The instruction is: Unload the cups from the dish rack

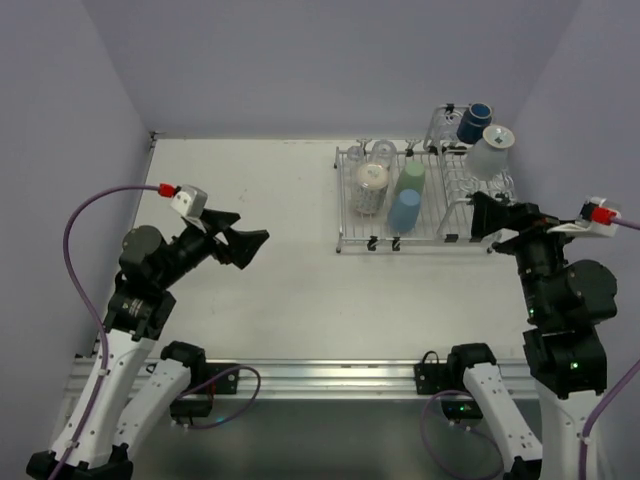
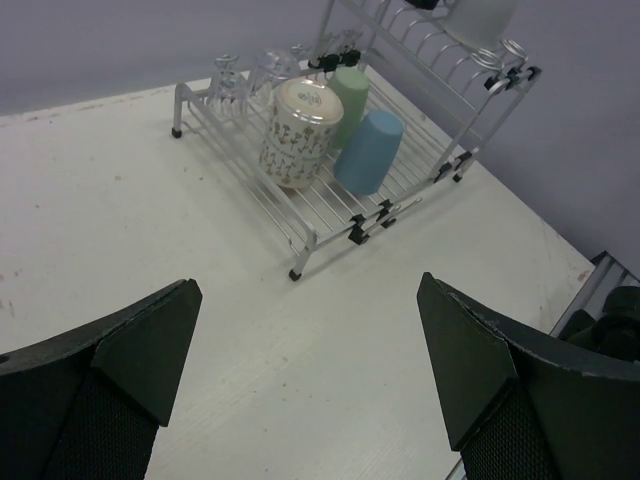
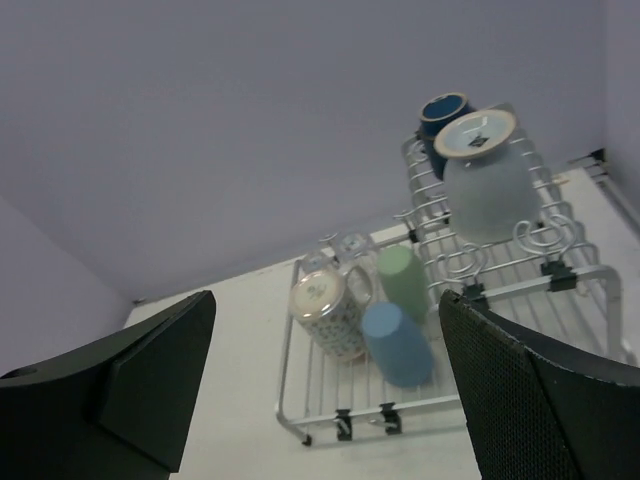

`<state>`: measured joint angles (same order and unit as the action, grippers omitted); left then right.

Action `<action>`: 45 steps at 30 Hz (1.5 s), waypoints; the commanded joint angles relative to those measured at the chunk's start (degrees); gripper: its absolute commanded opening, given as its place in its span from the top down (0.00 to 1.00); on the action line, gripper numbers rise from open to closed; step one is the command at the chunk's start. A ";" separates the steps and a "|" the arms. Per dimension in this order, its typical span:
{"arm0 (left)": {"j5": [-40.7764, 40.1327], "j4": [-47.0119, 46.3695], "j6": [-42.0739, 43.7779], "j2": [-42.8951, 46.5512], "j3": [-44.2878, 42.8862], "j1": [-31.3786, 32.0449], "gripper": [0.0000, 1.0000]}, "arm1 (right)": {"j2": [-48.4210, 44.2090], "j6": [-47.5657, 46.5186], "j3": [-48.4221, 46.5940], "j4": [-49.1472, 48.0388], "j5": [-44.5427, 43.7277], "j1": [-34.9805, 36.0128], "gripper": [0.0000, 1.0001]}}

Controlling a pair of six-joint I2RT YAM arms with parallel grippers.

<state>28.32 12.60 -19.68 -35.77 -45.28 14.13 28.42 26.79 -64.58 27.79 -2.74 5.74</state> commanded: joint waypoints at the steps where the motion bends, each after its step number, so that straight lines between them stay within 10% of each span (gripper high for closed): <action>1: -2.55 -0.22 2.89 0.70 -0.25 2.65 0.00 | 6.63 -3.93 -3.01 -0.81 -12.80 0.06 0.04; 18: -17.58 4.01 7.11 0.61 1.60 21.02 0.00 | 41.69 -13.42 -30.69 7.27 -22.48 -3.72 0.01; 45: -20.05 4.63 7.38 0.61 1.86 23.14 0.00 | 59.81 -12.72 -39.49 10.44 -12.56 -8.90 0.04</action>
<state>9.13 17.74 -13.82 -35.00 -43.24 36.91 88.14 13.58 -102.54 39.77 -18.39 -3.07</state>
